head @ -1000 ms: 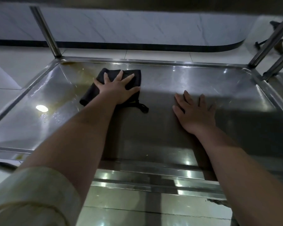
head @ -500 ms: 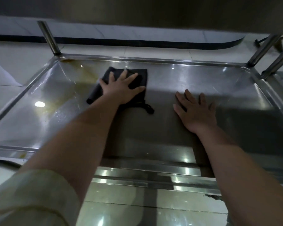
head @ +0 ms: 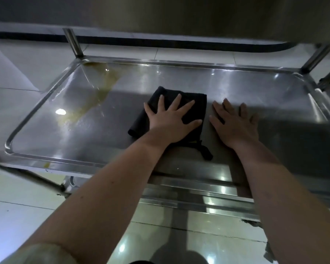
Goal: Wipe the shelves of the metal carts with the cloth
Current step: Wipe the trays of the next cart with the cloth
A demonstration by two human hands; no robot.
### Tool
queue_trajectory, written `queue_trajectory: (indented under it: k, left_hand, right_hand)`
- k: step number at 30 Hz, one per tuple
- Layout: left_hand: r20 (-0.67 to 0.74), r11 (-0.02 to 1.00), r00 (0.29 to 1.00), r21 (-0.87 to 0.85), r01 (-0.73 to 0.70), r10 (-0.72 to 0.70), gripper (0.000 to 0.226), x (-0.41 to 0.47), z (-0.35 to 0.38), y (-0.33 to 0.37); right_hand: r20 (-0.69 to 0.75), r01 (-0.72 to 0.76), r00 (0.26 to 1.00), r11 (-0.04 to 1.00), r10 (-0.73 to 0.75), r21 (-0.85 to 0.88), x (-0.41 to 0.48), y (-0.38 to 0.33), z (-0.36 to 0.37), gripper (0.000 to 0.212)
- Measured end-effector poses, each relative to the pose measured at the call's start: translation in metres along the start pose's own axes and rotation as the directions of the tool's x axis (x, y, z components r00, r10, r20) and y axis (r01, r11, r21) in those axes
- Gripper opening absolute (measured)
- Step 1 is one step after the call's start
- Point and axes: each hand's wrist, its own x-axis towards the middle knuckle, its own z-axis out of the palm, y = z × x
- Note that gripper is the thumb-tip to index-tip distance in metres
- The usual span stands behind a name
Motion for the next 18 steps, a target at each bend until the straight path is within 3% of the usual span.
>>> queue_trajectory:
  k: [3, 7, 10, 13, 18]
  left_hand:
    - [-0.012, 0.999, 0.999, 0.001, 0.045, -0.045, 0.081, -0.008, -0.007, -0.055]
    - [-0.006, 0.965, 0.965, -0.036, 0.260, -0.261, 0.080, -0.025, -0.021, -0.146]
    - [0.027, 0.947, 0.947, -0.014, 0.322, -0.321, 0.076, -0.036, -0.022, -0.165]
    - [0.010, 0.955, 0.955, -0.022, 0.297, -0.297, 0.073, -0.033, -0.015, -0.117]
    - [-0.020, 0.999, 0.999, 0.004, 0.039, -0.039, 0.073, -0.035, 0.004, 0.028]
  right_hand:
    - [-0.012, 0.011, 1.000, 1.000, -0.011, 0.005, -0.001, 0.000, 0.000, 0.058]
    - [-0.022, 0.016, 1.000, 1.000, -0.016, 0.004, -0.001, -0.001, 0.001, 0.058]
    - [-0.009, 0.014, 1.000, 1.000, -0.014, -0.012, -0.001, -0.003, 0.003, 0.058]
    - [0.004, 0.006, 1.000, 1.000, -0.006, -0.021, -0.003, -0.007, 0.005, 0.057]
    - [0.021, 0.007, 1.000, 1.000, -0.007, -0.027, -0.008, -0.009, 0.000, 0.056]
